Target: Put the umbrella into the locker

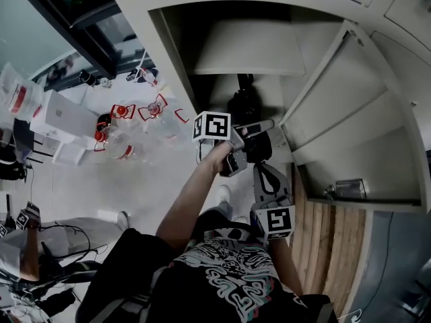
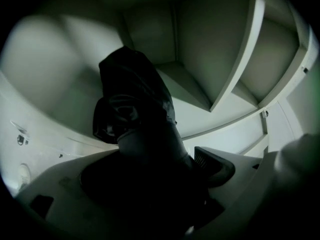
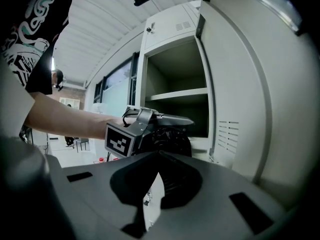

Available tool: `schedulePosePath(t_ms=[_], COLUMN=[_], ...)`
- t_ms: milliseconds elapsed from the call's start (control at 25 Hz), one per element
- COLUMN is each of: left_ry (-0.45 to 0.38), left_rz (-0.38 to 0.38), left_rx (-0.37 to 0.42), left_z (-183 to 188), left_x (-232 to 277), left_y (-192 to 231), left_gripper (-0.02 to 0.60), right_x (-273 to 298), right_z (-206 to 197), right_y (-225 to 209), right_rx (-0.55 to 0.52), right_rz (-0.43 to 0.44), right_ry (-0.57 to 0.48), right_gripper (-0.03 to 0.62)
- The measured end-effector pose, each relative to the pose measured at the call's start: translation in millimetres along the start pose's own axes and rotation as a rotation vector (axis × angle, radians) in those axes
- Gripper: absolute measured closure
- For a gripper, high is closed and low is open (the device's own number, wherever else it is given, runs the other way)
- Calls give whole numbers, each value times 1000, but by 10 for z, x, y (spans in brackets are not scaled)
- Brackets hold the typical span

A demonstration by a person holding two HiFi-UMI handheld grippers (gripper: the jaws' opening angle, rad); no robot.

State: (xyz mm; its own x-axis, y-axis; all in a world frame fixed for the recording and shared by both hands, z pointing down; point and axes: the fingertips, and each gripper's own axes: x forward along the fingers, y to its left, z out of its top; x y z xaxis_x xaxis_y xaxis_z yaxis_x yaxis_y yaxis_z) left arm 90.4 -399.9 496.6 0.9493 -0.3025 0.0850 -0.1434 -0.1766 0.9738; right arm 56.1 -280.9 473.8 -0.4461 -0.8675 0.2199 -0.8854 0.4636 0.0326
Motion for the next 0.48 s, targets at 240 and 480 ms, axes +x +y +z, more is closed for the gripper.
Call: schedulePosePath(t_ms=[240,480], left_ry=[-75,-242], left_rz=[35,105], left_rx=[18,56], left_z=[-10,85], left_x=[-165,-525], left_y=[11,54], left_gripper=[198,199], right_x=[105,294], right_z=[1,-22], right_y=[-21,-85], right_rx=[11,27], right_rz=[19,35], right_ry=[-2,-2], right_gripper=[592,592])
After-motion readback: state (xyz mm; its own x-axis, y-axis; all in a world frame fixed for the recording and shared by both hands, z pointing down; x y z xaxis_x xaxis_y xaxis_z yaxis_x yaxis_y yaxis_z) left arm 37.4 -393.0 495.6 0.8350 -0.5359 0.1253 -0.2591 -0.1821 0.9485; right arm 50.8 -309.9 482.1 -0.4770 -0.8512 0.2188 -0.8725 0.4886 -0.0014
